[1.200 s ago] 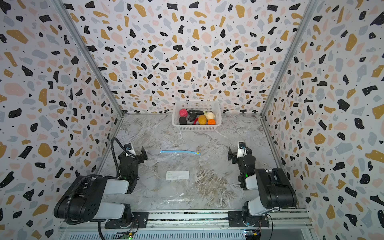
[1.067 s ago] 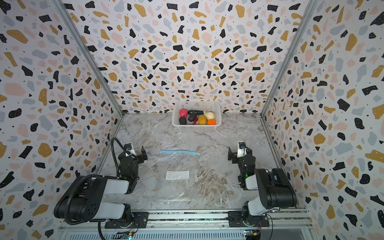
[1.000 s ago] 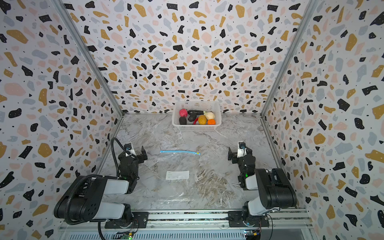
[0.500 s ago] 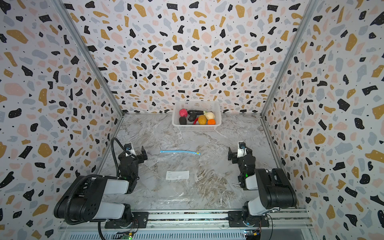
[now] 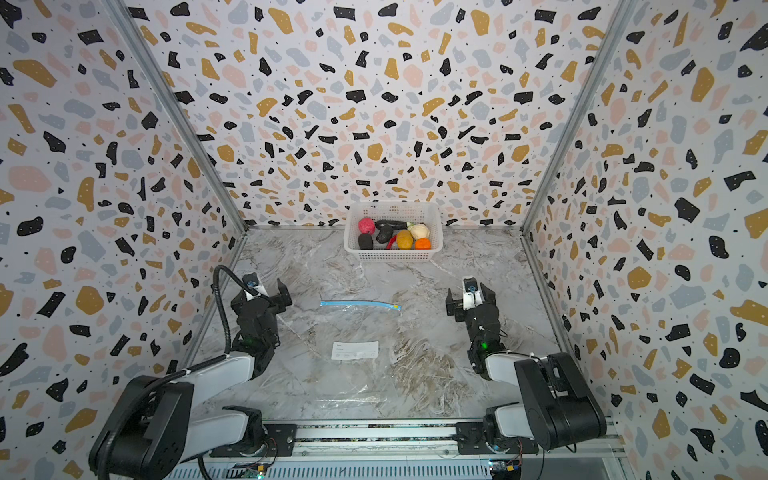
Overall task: Place the food in the zip-top bag and seal the zipper
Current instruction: 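Reach both grippers toward the blue zipper edge of the clear bag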
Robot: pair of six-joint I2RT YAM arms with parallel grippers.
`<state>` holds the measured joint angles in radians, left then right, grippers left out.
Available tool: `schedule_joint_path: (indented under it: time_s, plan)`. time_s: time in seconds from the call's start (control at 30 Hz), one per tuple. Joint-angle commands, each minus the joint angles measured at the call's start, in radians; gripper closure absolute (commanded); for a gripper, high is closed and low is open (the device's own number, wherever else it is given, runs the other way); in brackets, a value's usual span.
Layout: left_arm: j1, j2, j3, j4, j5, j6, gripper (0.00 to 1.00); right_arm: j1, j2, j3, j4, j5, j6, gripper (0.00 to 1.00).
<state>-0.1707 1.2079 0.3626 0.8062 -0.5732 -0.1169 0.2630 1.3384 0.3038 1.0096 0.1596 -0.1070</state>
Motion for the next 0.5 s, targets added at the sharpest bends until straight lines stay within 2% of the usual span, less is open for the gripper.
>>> schedule_joint_path:
  time_s: [0.0,0.13,0.2,0.3,0.47]
  plan:
    - [-0.014,-0.048,0.074,-0.247,-0.135,-0.171,0.01,0.107,-0.022,0.141,-0.250,0.149,-0.066,0.01]
    - [-0.067,-0.054,0.162,-0.505,-0.070,-0.305,0.00,0.305,-0.024,0.229,-0.410,0.216,-0.103,0.01]
    - [-0.085,-0.066,0.170,-0.598,-0.015,-0.379,0.00,0.416,-0.012,0.296,-0.553,0.207,-0.065,0.01]
    - [-0.090,-0.075,0.165,-0.687,0.099,-0.452,0.00,0.503,0.029,0.387,-0.723,0.075,0.057,0.01]
    - [-0.090,-0.066,0.151,-0.762,0.269,-0.498,0.01,0.476,0.129,0.462,-0.821,-0.277,0.445,0.01]
